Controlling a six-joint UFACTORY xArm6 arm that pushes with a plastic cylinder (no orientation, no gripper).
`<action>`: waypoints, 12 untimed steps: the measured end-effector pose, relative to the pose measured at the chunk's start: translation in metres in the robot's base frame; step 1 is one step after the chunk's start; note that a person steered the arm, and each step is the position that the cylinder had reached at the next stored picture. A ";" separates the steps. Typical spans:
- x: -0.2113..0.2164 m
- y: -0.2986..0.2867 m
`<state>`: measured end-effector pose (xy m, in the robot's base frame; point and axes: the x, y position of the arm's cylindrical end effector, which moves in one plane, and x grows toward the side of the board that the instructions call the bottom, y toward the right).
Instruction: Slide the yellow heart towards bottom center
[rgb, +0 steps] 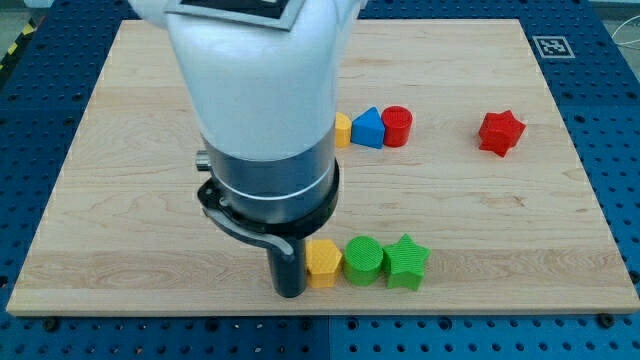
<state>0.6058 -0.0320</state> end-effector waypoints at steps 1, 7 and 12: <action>0.000 0.005; -0.109 -0.085; -0.267 0.010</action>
<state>0.3393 -0.0223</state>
